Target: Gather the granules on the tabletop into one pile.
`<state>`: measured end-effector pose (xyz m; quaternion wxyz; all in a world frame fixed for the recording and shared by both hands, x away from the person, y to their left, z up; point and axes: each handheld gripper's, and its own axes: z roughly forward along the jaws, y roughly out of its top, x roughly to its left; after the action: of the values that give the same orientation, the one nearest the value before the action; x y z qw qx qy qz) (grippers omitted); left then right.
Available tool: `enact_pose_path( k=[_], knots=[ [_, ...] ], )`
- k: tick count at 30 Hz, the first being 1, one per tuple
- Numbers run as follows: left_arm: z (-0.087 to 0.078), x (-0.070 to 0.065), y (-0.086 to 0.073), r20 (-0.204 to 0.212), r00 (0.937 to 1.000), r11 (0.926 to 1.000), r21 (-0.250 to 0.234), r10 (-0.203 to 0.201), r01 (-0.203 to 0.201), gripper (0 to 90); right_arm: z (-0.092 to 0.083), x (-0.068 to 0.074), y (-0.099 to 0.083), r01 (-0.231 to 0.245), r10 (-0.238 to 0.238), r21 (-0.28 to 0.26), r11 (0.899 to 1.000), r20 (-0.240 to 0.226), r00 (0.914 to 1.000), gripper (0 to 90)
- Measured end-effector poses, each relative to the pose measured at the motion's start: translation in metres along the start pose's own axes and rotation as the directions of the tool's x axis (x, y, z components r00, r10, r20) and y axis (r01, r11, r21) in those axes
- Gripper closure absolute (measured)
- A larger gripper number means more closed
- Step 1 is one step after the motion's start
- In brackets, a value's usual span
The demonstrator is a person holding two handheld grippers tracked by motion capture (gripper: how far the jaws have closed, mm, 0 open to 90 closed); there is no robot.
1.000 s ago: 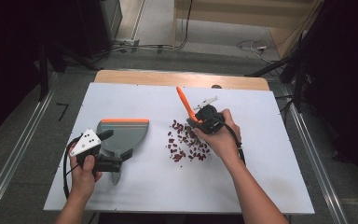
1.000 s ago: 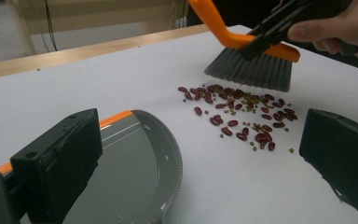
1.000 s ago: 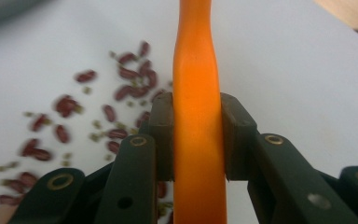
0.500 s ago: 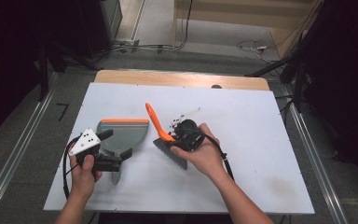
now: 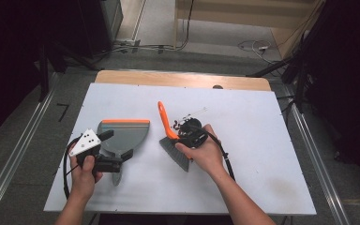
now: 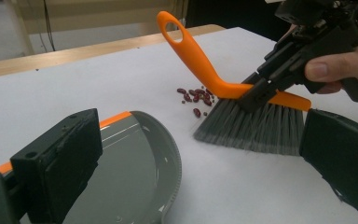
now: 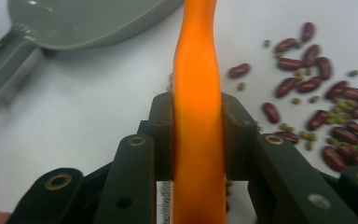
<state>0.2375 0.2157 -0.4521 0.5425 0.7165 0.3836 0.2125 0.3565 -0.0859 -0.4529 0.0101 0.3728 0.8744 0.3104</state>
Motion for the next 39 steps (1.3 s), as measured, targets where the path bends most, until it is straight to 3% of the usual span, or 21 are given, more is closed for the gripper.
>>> enact_pose_path(
  k=[8,16,30,35,39],
  knots=[
    [0.001,-0.001,0.0,-0.002,1.0,1.0,0.005,0.003,-0.003,0.0,-0.005,-0.023,-0.002,-0.055,0.055,-0.011,0.998,0.025,0.9982,68.1],
    [0.0,0.0,0.0,-0.002,1.0,1.0,0.002,0.0,0.0,0.0,-0.01,-0.039,-0.004,-0.078,0.08,-0.032,0.996,0.055,0.9953,68.0],
    [0.001,-0.001,-0.001,0.0,1.0,1.0,0.007,0.003,-0.003,0.0,-0.02,-0.063,-0.01,-0.131,0.135,-0.056,0.99,0.084,0.9873,67.8],
    [0.002,-0.002,-0.001,0.016,0.9997,0.9999,0.001,-0.016,0.016,0.0,-0.024,-0.069,-0.011,-0.142,0.147,-0.057,0.988,0.095,0.9846,67.8],
    [0.002,-0.002,0.0,0.019,0.9998,0.9999,-0.002,-0.011,0.011,0.0,-0.028,-0.072,-0.012,-0.161,0.166,-0.069,0.984,0.064,0.9841,68.1]
  ],
)
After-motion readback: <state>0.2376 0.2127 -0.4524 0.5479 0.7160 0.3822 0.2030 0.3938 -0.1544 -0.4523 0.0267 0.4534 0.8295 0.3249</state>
